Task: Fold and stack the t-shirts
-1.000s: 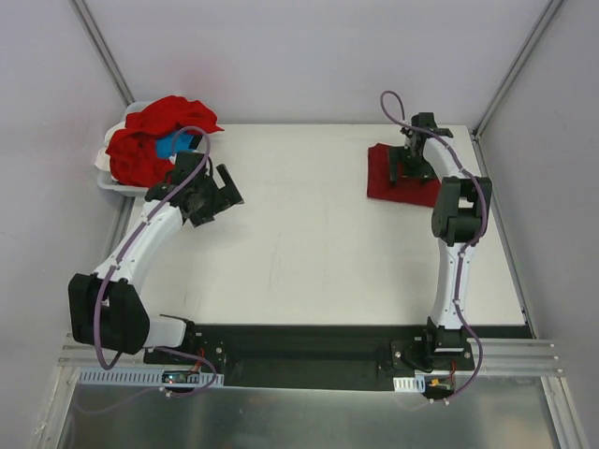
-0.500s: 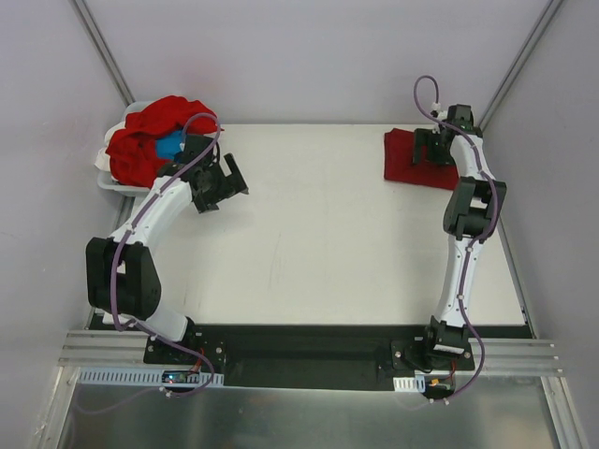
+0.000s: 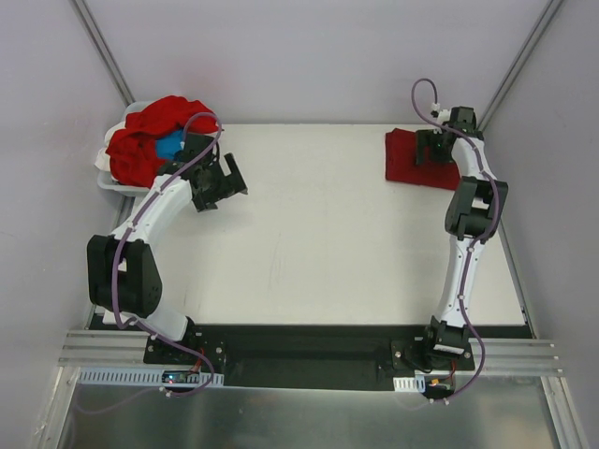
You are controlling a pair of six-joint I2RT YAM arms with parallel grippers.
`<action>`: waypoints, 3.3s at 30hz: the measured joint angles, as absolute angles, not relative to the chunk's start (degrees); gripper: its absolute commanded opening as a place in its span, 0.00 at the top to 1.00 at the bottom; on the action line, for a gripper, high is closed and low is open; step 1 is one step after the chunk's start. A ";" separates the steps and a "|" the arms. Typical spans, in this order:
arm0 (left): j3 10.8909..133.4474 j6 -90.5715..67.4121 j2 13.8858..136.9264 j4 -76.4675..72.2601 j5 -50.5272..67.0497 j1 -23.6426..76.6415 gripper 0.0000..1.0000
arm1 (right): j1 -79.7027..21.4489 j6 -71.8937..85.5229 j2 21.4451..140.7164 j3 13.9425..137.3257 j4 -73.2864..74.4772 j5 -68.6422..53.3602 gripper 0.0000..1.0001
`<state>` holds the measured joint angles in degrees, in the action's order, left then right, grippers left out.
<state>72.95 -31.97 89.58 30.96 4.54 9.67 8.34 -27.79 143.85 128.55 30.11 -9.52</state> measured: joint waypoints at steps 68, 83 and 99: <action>63.11 -34.15 66.00 28.93 10.20 9.63 0.01 | 11.73 4.56 70.22 69.47 26.09 -22.59 0.04; 62.74 -33.93 65.12 26.02 11.16 9.63 0.01 | -5.04 10.41 56.71 61.25 24.58 -19.33 0.04; 64.60 -30.89 68.16 25.56 6.13 9.63 0.01 | -8.58 1.32 59.72 69.32 21.63 -8.10 0.04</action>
<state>64.60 -30.89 68.16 25.56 6.13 9.63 -8.58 1.32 59.72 69.32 21.63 -8.10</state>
